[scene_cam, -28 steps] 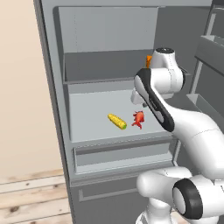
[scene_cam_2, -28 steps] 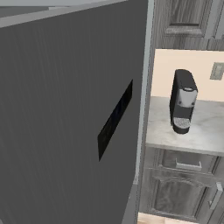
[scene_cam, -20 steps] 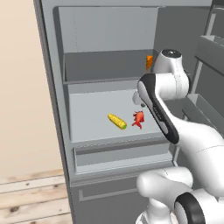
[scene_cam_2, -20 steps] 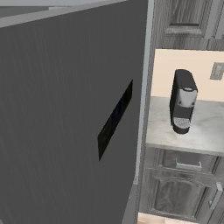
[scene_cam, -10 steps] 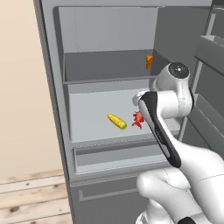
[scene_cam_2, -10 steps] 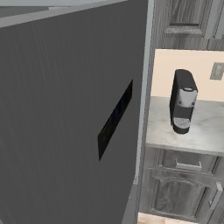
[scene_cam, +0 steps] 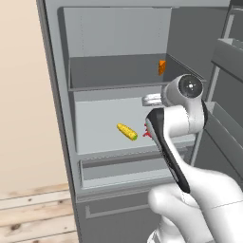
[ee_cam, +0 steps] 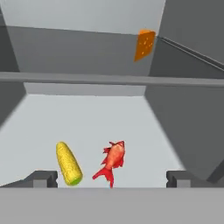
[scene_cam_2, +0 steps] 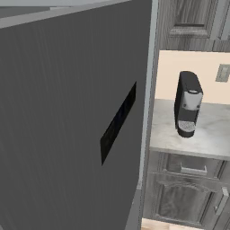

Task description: Take the cheese, fish, and corn from the fridge and place them on the plate on the dining counter to create an appetizer plate.

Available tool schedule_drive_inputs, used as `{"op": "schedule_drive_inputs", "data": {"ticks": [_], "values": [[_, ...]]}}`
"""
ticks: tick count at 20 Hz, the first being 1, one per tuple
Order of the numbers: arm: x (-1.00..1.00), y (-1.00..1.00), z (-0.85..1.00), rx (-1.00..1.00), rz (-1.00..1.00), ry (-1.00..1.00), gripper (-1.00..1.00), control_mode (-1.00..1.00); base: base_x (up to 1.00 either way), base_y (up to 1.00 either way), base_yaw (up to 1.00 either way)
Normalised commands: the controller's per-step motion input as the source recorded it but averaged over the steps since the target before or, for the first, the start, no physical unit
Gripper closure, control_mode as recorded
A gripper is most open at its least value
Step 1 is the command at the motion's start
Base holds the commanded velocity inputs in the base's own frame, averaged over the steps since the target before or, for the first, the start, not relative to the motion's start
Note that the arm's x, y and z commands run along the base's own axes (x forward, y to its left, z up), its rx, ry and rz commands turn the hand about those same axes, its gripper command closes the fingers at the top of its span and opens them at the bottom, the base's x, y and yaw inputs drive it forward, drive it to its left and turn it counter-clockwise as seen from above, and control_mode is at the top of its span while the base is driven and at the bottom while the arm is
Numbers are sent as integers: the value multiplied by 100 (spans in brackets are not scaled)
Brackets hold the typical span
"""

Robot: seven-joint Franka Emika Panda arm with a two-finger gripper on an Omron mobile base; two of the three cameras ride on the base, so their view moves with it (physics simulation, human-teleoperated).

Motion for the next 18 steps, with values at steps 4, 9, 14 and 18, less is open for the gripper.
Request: {"op": "schedule_drive_inputs", "data": {"ticks": [4, 9, 14, 18], "values": [[0, 1, 34, 0, -11, -4, -100, -100, 0, 0, 0], [14, 0, 18, 2, -12, 1, -100, -100, 0, 0, 0], [19, 0, 20, 5, -14, 6, -100, -100, 0, 0, 0], [17, -6, 11, 7, -12, 8, -100, -100, 0, 0, 0]]}}
